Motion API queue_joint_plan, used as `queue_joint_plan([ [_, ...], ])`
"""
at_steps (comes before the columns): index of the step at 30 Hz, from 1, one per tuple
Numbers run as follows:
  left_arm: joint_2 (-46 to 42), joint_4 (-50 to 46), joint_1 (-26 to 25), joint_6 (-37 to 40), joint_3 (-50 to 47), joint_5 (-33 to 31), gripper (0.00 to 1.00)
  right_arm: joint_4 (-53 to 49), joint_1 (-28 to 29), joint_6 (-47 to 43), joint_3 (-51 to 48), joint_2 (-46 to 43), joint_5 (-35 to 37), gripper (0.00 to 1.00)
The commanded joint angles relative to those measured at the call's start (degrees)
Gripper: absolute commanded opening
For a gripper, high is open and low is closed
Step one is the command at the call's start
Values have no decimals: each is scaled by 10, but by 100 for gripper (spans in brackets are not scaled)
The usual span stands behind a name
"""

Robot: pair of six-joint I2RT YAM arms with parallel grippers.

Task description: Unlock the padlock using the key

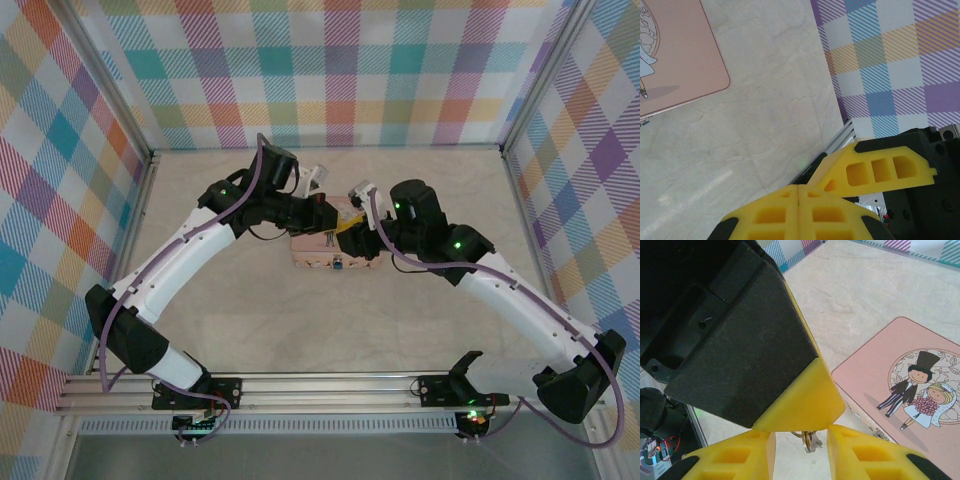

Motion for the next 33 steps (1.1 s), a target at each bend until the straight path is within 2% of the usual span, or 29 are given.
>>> queue_joint_plan([
  [1, 5, -3, -10, 9, 26, 21, 0, -1, 2, -10, 16, 8, -7, 34],
  [6, 7, -1, -10, 9, 27, 23, 0, -7, 2, -16, 18, 14, -17, 34],
  [14, 5, 7, -10, 3, 27, 25, 0, -11, 2, -23, 16, 15, -23, 9],
  [20, 2, 19, -10, -3, 24, 32, 0, -1, 2, -20, 6, 14, -28, 0],
  [26, 1, 22, -10, -4, 24, 36, 0, 9, 2, -16, 0, 12, -35, 0],
  [28, 1, 22, -10, -4, 24, 33, 0, 8, 2, -13, -1, 11, -31, 24],
  [33, 2, 23, -10, -5, 23, 38, 0, 12, 2, -13, -4, 5, -29, 27],
])
